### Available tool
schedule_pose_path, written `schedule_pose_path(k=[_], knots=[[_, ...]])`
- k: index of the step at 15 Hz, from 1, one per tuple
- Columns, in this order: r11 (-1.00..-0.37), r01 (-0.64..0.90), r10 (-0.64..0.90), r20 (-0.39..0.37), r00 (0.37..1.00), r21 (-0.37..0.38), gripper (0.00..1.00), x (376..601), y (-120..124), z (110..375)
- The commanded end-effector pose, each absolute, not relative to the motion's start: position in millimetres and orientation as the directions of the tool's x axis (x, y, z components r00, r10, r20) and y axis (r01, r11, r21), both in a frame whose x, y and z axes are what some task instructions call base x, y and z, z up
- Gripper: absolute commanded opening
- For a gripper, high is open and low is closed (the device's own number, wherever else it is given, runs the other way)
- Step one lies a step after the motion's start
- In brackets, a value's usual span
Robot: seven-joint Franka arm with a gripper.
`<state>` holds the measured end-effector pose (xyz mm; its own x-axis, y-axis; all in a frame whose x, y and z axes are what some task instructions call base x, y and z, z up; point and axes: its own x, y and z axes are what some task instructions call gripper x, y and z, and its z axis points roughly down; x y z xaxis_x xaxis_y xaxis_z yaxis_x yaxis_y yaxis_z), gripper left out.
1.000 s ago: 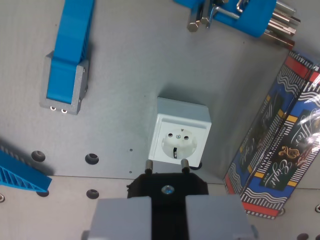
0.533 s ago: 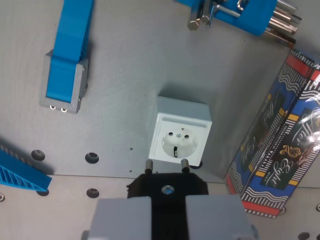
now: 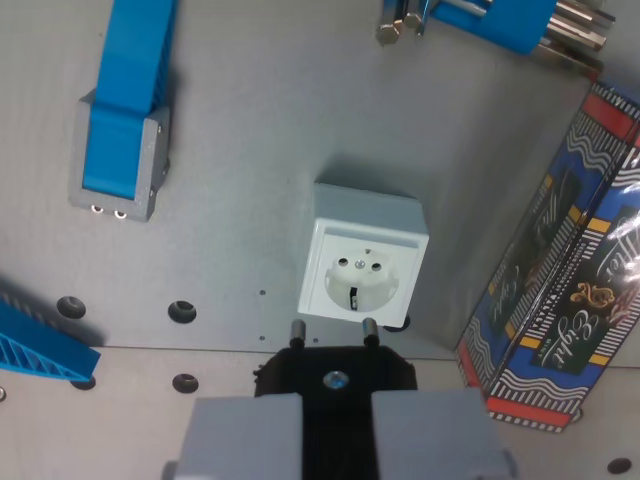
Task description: Move above the white socket
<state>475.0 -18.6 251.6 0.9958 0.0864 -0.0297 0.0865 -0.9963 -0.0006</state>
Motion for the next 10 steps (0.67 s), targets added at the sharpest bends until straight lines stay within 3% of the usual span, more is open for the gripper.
schedule_pose_path(k=[1, 10], knots=[[-1.000, 0.028, 0.028, 0.068, 0.997, 0.002, 0.00, 467, -22, 238], [-1.000, -0.025, -0.026, 0.065, 0.998, -0.012, 0.00, 452, -27, 207]])
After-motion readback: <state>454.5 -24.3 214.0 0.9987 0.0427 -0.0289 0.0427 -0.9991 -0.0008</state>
